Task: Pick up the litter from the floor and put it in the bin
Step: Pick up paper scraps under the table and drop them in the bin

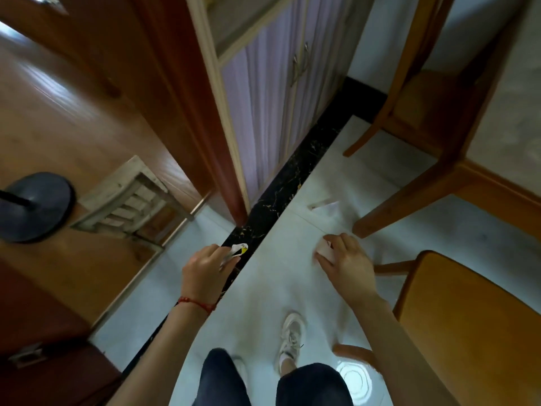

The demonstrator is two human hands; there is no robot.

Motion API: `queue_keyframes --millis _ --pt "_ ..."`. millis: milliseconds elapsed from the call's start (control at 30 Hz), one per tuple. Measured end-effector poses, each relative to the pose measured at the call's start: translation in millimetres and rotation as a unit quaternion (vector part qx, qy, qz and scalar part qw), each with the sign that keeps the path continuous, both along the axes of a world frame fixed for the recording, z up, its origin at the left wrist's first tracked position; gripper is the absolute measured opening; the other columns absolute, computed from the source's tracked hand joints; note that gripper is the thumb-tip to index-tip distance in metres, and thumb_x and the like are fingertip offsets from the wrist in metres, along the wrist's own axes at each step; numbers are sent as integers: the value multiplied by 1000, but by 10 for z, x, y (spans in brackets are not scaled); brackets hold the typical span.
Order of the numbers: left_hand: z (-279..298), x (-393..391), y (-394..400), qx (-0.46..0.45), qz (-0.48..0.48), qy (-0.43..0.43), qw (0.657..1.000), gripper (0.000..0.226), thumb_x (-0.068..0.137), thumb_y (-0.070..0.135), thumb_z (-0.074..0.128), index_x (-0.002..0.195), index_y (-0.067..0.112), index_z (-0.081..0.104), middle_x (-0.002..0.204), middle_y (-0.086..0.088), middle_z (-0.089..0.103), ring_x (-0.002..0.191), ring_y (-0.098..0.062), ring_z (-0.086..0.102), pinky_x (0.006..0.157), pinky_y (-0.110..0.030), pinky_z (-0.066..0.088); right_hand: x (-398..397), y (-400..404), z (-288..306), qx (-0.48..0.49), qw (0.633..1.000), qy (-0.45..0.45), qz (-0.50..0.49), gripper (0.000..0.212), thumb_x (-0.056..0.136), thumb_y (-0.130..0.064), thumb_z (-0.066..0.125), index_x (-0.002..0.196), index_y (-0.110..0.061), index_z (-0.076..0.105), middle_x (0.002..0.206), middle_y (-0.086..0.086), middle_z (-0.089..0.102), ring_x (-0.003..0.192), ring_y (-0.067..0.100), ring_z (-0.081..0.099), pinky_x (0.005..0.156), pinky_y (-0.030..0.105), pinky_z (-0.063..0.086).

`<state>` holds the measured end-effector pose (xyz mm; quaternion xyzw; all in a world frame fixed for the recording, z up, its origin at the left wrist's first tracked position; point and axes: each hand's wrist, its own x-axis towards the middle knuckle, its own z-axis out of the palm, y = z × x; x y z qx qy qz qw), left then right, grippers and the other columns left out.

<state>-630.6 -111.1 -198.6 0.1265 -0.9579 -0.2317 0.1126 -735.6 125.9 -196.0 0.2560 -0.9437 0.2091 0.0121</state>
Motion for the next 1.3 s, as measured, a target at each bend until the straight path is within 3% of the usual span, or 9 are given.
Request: queue_keyframes --millis 367,533,633,867,1000,1300 --pt "211 1402 -513 -30 15 17 999 18 61 9 84 65 5 68 55 -9 61 44 -25 56 42 -25 44 1185 -400 231 32 998 12 50 39 60 -13 85 89 -7 61 77 11 61 66 27 61 54 32 51" --pt "321 2061 -494 -35 56 11 998 18 61 10 85 64 4 67 55 -9 62 44 -26 56 42 -29 46 1604 -492 381 25 995 -23 94 32 71 -15 77 97 -7 60 86 11 61 75 26 58 62 32 50" --pt "360 2432 -353 -36 100 20 994 16 68 17 75 65 4 67 56 -9 63 45 -26 57 43 -29 48 1805 -467 446 13 991 -33 127 29 76 -16 72 101 -6 59 91 11 61 82 27 56 67 33 48" --pt "431 3334 366 -52 185 29 981 22 56 5 86 65 3 67 54 -10 61 43 -26 56 44 -26 45 2398 -87 466 -7 981 -25 193 28 77 -17 71 101 -8 60 90 9 61 81 25 55 65 25 38" --pt "494 3916 785 -63 227 34 971 19 61 12 82 64 3 67 54 -9 61 43 -25 55 46 -25 46 2791 135 530 -19 970 -34 238 30 76 -18 73 101 -7 60 89 8 62 80 24 56 66 27 44" --pt "731 5281 1226 -56 340 13 939 23 53 1 87 67 0 68 56 -13 62 44 -27 56 42 -28 48 3862 -38 707 -59 932 -5 356 34 65 -13 82 91 -3 64 78 11 64 68 26 61 57 27 52"
